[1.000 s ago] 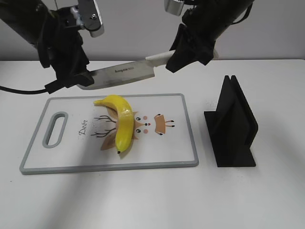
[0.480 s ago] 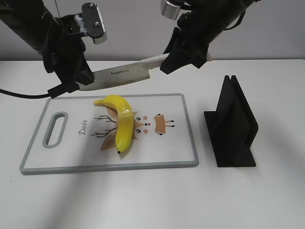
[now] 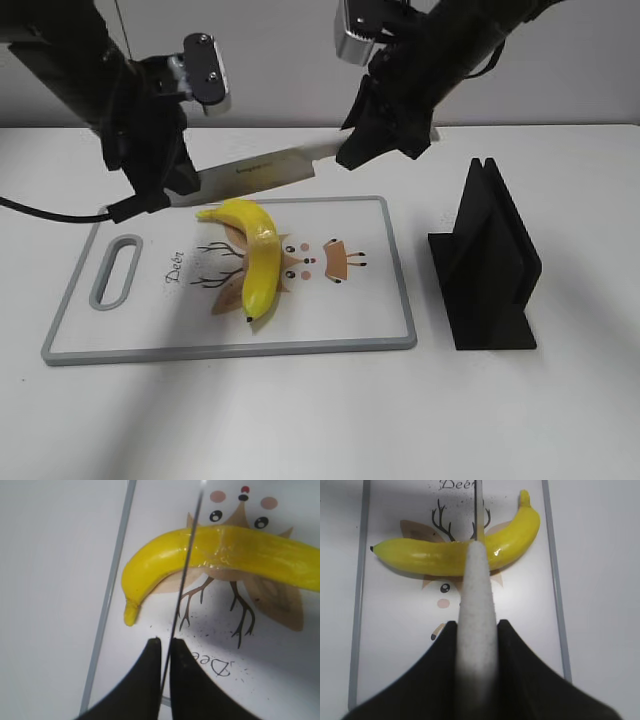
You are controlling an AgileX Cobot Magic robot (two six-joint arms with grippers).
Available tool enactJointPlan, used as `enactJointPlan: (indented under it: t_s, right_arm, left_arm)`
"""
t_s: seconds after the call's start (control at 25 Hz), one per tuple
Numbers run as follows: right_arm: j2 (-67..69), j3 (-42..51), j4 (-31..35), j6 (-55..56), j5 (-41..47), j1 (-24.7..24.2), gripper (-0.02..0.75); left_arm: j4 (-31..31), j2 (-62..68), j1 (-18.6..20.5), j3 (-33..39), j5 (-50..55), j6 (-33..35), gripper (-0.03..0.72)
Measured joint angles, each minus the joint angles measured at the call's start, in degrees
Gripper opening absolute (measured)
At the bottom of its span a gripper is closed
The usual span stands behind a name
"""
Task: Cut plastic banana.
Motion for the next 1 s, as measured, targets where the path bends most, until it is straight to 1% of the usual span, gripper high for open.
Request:
enactJointPlan:
  t_s: [0.16,0.28,0.44,0.8,1.0]
  right_arm:
    - [4.7,0.0,-2.8,4.2,0.8,0.0,0.174]
    - [9.2,-0.1,-7.2,7.7,0.8,0.6,0.180]
    - [11.9,-0.8,-11.8,12.5,0.4,1.2,0.191]
    - [12.4,-1.4,-13.0,14.0,0.8,1.3,0.193]
    - [10.9,-1.4,-13.6,15.0,1.2,1.6,0.193]
  left_arm:
    - [-1.4,4.1,0.0,0.0,0.0,0.0,-0.002]
    - [-2.6,8.2,-0.1,-0.2,-0.4,0.1,-0.002]
    - [-3.5,9.5,-0.3,-1.6,0.2,0.2,0.000]
    - [-4.2,9.7,-0.3,-2.0,0.6,0.4,0.002]
    - [-3.2,8.5,-0.3,-1.6,0.2,0.3,0.002]
